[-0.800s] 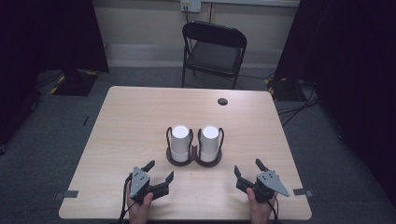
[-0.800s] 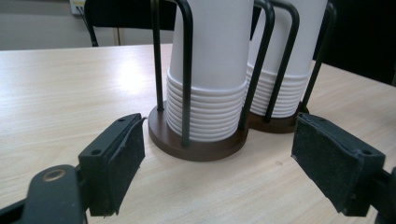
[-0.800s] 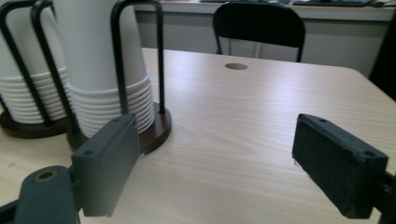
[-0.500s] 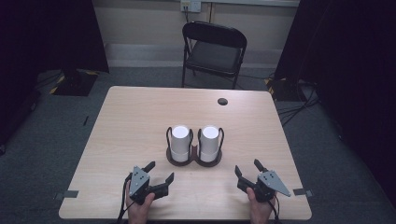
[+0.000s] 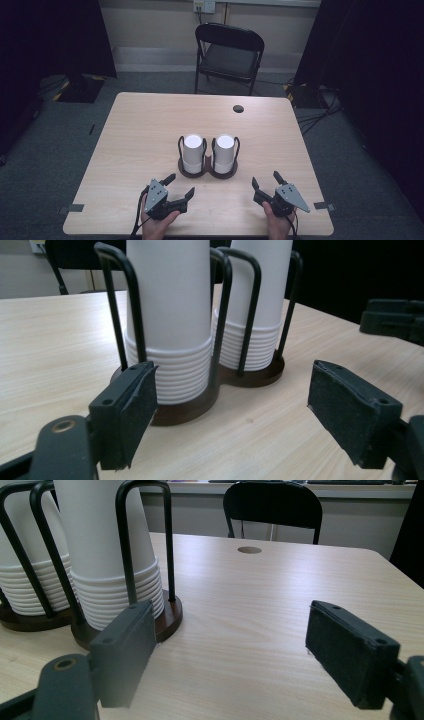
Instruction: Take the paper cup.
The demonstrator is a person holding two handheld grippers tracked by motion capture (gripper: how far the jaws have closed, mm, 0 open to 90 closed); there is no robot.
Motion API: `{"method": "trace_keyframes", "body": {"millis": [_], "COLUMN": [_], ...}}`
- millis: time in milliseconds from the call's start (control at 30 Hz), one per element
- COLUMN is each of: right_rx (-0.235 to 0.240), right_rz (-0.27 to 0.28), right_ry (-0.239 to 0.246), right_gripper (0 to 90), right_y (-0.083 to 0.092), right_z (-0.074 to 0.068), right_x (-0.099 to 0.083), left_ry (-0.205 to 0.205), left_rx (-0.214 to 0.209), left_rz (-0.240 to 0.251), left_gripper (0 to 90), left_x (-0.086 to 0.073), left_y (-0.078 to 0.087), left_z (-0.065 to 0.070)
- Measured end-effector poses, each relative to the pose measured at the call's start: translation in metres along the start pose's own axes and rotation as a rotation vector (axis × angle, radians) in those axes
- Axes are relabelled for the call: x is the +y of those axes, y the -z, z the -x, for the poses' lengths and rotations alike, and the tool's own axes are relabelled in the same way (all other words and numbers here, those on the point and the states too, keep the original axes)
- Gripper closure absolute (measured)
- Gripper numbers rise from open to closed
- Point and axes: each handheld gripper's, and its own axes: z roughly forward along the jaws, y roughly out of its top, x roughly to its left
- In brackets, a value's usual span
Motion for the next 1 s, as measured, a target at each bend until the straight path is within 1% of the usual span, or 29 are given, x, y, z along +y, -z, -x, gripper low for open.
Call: {"method": "trace_keyframes", "body": {"millis": [67, 133, 167, 200, 267, 300, 333, 367, 400, 433, 467, 500, 533, 567, 600, 667, 767, 800, 900, 933, 1000], "right_rx": [-0.002, -0.002, -0.002, -0.004, -0.006, -0.004, -0.004, -0.006, -0.006, -0.007, -0.007, -0.007, -0.008, -0.008, -0.006, 0.001, 0.003, 0.004, 0.007, 0.007, 0.005], "right_rz": [-0.001, 0.001, 0.003, 0.004, 0.002, 0.002, 0.002, -0.003, -0.003, -0.004, -0.004, -0.002, -0.002, -0.001, -0.001, 0.005, 0.005, 0.006, 0.005, 0.004, 0.004], "right_ry": [0.002, 0.001, 0.002, 0.0, 0.003, 0.005, 0.005, 0.006, 0.006, 0.006, 0.004, 0.003, 0.001, 0.002, 0.001, -0.004, -0.005, -0.005, -0.006, -0.006, -0.006], "right_gripper": [19.7, 19.9, 20.0, 20.4, 20.7, 21.1, 21.1, 21.6, 21.6, 21.6, 21.6, 21.6, 21.6, 21.6, 21.6, 21.5, 21.4, 21.3, 21.3, 21.2, 21.2], "right_y": [0.0, 0.0, 0.0, 0.0, 0.0, 0.0, 0.0, 0.0, 0.0, 0.0, 0.0, 0.0, 0.0, 0.0, 0.0, 0.001, 0.001, 0.001, 0.001, 0.001, 0.001], "right_z": [0.0, 0.0, 0.0, 0.0, 0.0, -0.001, -0.001, -0.001, -0.001, -0.001, -0.001, -0.001, 0.0, 0.0, 0.0, 0.0, 0.0, 0.0, 0.001, 0.001, 0.001], "right_x": [0.0, 0.0, 0.0, 0.0, 0.0, 0.0, 0.0, 0.0, 0.0, 0.0, 0.0, 0.0, 0.0, 0.0, 0.0, 0.0, 0.0, 0.0, 0.0, 0.0, 0.0], "left_ry": [-0.004, -0.023, -0.03, -0.034, -0.032, -0.041, -0.052, -0.049, -0.048, -0.043, -0.048, -0.045, -0.041, -0.047, -0.048, -0.046, -0.061, -0.061, -0.077, -0.069, -0.081], "left_rx": [-0.009, -0.022, -0.014, -0.018, -0.034, -0.047, -0.046, -0.048, -0.066, -0.071, -0.08, -0.084, -0.089, -0.093, -0.09, -0.107, -0.12, -0.144, -0.15, -0.162, -0.175], "left_rz": [0.002, -0.004, -0.011, -0.011, -0.006, -0.001, 0.003, 0.005, 0.009, 0.012, 0.012, 0.015, 0.016, 0.012, 0.015, 0.023, 0.026, 0.024, 0.02, 0.024, 0.028], "left_gripper": [20.5, 20.6, 20.6, 20.6, 21.0, 21.2, 21.2, 21.2, 21.2, 22.1, 25.0, 26.6, 27.7, 28.6, 28.6, 28.0, 29.9, 29.7, 30.1, 30.1, 30.1], "left_x": [0.004, 0.008, 0.01, 0.012, 0.015, 0.017, 0.019, 0.021, 0.022, 0.024, 0.026, 0.028, 0.028, 0.03, 0.031, 0.034, 0.038, 0.04, 0.043, 0.044, 0.048], "left_y": [-0.002, -0.004, -0.006, -0.006, -0.007, -0.008, -0.008, -0.009, -0.01, -0.012, -0.014, -0.016, -0.017, -0.019, -0.02, -0.022, -0.026, -0.027, -0.029, -0.031, -0.033], "left_z": [0.001, 0.002, 0.004, 0.004, 0.006, 0.007, 0.009, 0.01, 0.01, 0.011, 0.01, 0.01, 0.011, 0.011, 0.011, 0.01, 0.011, 0.011, 0.012, 0.013, 0.015]}}
